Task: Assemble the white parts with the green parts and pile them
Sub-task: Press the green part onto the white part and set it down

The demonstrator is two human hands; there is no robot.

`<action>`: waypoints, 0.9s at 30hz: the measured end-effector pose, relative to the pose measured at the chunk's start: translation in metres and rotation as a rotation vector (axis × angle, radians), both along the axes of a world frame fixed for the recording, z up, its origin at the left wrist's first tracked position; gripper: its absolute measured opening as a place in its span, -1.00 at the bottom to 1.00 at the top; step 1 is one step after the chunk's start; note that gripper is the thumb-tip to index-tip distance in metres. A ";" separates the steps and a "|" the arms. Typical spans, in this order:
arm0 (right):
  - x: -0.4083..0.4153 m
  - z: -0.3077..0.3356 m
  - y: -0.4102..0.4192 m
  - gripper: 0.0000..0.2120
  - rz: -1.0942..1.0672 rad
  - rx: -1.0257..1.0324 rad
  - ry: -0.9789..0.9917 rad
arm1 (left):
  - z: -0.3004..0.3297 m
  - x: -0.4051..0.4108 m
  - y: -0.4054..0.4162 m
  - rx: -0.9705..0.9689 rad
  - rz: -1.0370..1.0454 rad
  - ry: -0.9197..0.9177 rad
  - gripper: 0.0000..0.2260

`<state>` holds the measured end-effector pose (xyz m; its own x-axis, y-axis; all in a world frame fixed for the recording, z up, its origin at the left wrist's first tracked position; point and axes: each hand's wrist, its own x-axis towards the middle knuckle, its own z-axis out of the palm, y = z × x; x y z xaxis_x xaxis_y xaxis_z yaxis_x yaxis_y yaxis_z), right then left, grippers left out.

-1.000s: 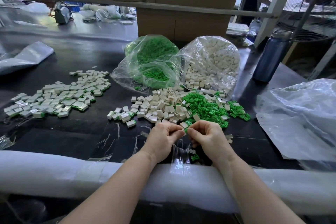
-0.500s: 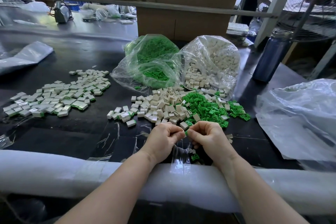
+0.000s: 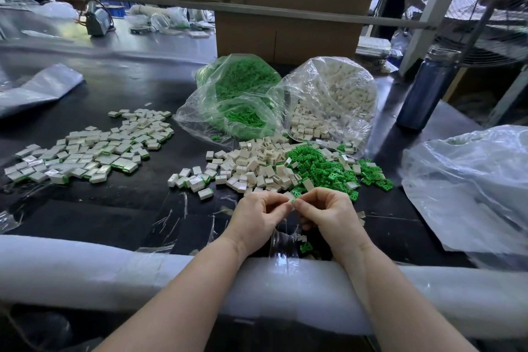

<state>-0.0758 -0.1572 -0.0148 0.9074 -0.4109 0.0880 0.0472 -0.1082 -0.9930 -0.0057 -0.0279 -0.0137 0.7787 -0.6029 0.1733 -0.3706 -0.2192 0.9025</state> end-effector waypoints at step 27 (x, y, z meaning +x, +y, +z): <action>0.000 0.002 0.001 -0.88 0.250 0.038 0.063 | 0.004 -0.002 0.003 -0.069 -0.095 0.103 -0.84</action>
<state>-0.0761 -0.1566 -0.0125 0.9844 -0.1753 0.0174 0.0062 -0.0639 -0.9979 -0.0076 -0.0252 -0.0100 0.7347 -0.6640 0.1391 -0.2918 -0.1242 0.9484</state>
